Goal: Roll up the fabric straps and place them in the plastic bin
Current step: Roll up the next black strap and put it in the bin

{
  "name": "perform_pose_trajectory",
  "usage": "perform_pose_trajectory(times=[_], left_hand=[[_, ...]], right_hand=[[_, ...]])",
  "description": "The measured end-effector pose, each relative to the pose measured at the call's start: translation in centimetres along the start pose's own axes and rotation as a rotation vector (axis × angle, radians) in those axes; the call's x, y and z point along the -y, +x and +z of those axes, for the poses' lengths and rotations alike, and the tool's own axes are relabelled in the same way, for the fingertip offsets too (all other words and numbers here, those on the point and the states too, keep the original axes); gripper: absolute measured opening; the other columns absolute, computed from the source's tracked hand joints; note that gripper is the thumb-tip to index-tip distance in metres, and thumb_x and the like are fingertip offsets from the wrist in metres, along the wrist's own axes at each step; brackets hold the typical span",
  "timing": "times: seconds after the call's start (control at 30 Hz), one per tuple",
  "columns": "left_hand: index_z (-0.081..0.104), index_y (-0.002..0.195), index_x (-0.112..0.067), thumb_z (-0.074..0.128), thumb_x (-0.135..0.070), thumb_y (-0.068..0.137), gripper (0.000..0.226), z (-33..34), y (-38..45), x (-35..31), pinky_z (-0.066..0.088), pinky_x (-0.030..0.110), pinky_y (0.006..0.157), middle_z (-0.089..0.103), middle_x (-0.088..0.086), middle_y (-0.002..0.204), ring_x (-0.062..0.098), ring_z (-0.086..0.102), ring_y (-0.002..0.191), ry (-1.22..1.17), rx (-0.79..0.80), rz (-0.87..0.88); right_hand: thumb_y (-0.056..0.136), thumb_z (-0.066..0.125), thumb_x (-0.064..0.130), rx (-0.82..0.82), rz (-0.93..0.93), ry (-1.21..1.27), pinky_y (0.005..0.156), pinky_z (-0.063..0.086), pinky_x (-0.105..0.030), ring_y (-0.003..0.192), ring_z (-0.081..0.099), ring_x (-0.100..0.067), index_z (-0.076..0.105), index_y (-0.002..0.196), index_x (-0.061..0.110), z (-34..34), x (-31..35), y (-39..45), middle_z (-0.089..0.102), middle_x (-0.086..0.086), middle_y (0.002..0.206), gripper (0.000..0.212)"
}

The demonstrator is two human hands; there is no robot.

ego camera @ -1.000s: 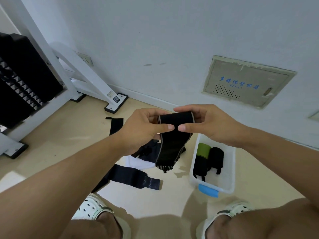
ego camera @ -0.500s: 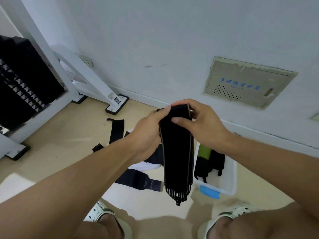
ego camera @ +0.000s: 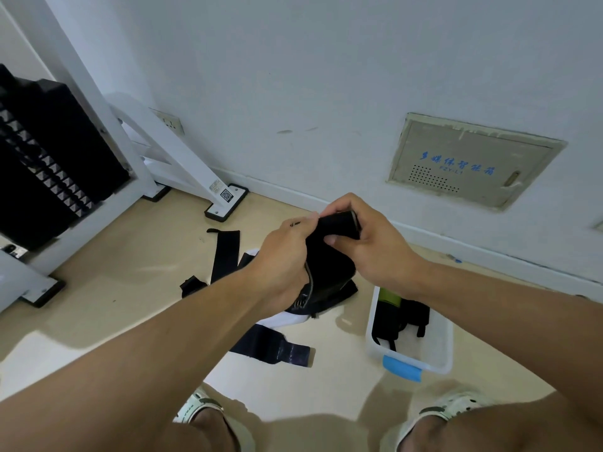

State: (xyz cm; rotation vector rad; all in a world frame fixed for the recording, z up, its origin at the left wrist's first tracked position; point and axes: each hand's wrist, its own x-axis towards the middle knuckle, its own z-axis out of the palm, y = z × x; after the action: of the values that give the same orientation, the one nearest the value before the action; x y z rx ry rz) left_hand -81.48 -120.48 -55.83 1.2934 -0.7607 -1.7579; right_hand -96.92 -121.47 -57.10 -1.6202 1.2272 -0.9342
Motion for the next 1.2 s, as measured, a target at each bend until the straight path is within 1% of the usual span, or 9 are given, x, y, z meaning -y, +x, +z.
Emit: perform_pose_trajectory(times=[0.2, 0.3, 0.4, 0.53, 0.63, 0.77, 0.9, 1.03, 1.2], left_hand=[[0.06, 0.133, -0.016, 0.07, -0.008, 0.096, 0.039, -0.5, 0.2, -0.5, 0.06, 0.039, 0.093, 0.072, 0.014, 0.119, 0.023, 0.074, 0.097, 0.165, 0.014, 0.114], [0.069, 0.123, -0.024, 0.078, -0.004, 0.089, 0.04, -1.2, 0.5, -0.4, 0.063, 0.036, 0.083, 0.072, 0.009, 0.117, 0.026, 0.075, 0.096, 0.257, -0.057, 0.201], [0.072, 0.119, -0.027, 0.077, -0.002, 0.089, 0.04, -1.5, 0.4, -0.4, 0.062, 0.03, 0.076, 0.072, 0.005, 0.116, 0.021, 0.076, 0.094, 0.275, -0.076, 0.256], [0.068, 0.127, -0.029, 0.062, -0.001, 0.099, 0.039, -0.9, 0.3, -0.4, 0.063, 0.03, 0.079, 0.073, 0.004, 0.117, 0.021, 0.075, 0.099, 0.282, -0.069, 0.292], [0.06, 0.137, -0.03, 0.054, -0.004, 0.103, 0.043, -0.8, 0.3, -0.3, 0.062, 0.03, 0.085, 0.07, 0.001, 0.123, 0.02, 0.074, 0.105, 0.273, -0.062, 0.274], [0.043, 0.151, -0.036, 0.05, -0.006, 0.106, 0.054, -0.7, 0.3, -0.3, 0.056, 0.024, 0.085, 0.06, -0.001, 0.136, 0.016, 0.067, 0.115, 0.326, -0.057, 0.288], [0.038, 0.154, -0.037, 0.054, -0.005, 0.104, 0.062, -0.9, 0.3, -0.4, 0.059, 0.03, 0.09, 0.061, -0.002, 0.132, 0.017, 0.067, 0.113, 0.337, -0.07, 0.282], [0.044, 0.15, -0.034, 0.061, -0.007, 0.1, 0.058, -1.3, 0.4, -0.4, 0.054, 0.043, 0.105, 0.065, 0.004, 0.127, 0.021, 0.068, 0.114, 0.334, -0.048, 0.209], [0.067, 0.128, -0.02, 0.051, -0.026, 0.107, 0.027, -0.9, 0.0, -0.6, 0.052, 0.047, 0.108, 0.072, 0.002, 0.109, 0.021, 0.07, 0.103, 0.24, 0.01, 0.115]], right_hand=[[0.083, 0.068, -0.007, -0.047, 0.026, -0.042, 0.077, 0.054, -0.031, 0.083, 0.065, -0.013, 0.064, 0.093, 0.023, -0.4, 0.0, 0.3, 0.068, 0.004, 0.094, 0.032], [0.082, 0.077, 0.0, 0.024, 0.146, 0.04, 0.084, 0.059, -0.033, 0.096, 0.07, -0.02, 0.061, 0.111, 0.028, -0.8, 0.2, 0.4, 0.065, 0.007, 0.114, 0.043], [0.085, 0.08, 0.017, 0.075, 0.228, 0.107, 0.09, 0.058, -0.028, 0.102, 0.071, -0.01, 0.052, 0.133, 0.032, -0.6, 0.2, 0.1, 0.063, 0.009, 0.123, 0.057], [0.1, 0.063, 0.031, 0.083, 0.323, 0.211, 0.081, 0.05, -0.018, 0.11, 0.063, 0.001, 0.022, 0.158, 0.035, 1.0, 0.4, -0.2, 0.061, 0.016, 0.129, 0.071], [0.105, 0.051, 0.036, 0.055, 0.336, 0.197, 0.084, 0.048, -0.018, 0.112, 0.059, -0.001, 0.016, 0.16, 0.039, 1.3, 0.7, 0.0, 0.056, 0.018, 0.134, 0.065], [0.106, 0.049, 0.037, 0.029, 0.315, 0.214, 0.099, 0.049, -0.028, 0.118, 0.061, -0.008, 0.028, 0.155, 0.042, 1.1, 0.6, 0.1, 0.059, 0.016, 0.133, 0.054], [0.1, 0.063, 0.023, -0.024, 0.243, 0.199, 0.087, 0.06, -0.035, 0.104, 0.07, -0.018, 0.054, 0.131, 0.035, 0.9, 0.3, 0.2, 0.067, 0.004, 0.117, 0.035], [0.09, 0.074, 0.003, -0.022, 0.143, 0.184, 0.079, 0.059, -0.027, 0.092, 0.073, -0.015, 0.064, 0.111, 0.024, -0.4, 0.3, 0.4, 0.071, 0.001, 0.112, 0.031], [0.079, 0.079, -0.008, -0.027, 0.109, 0.202, 0.075, 0.059, -0.03, 0.085, 0.075, -0.024, 0.073, 0.095, 0.024, -1.6, 0.0, 0.5, 0.072, -0.005, 0.108, 0.037]])
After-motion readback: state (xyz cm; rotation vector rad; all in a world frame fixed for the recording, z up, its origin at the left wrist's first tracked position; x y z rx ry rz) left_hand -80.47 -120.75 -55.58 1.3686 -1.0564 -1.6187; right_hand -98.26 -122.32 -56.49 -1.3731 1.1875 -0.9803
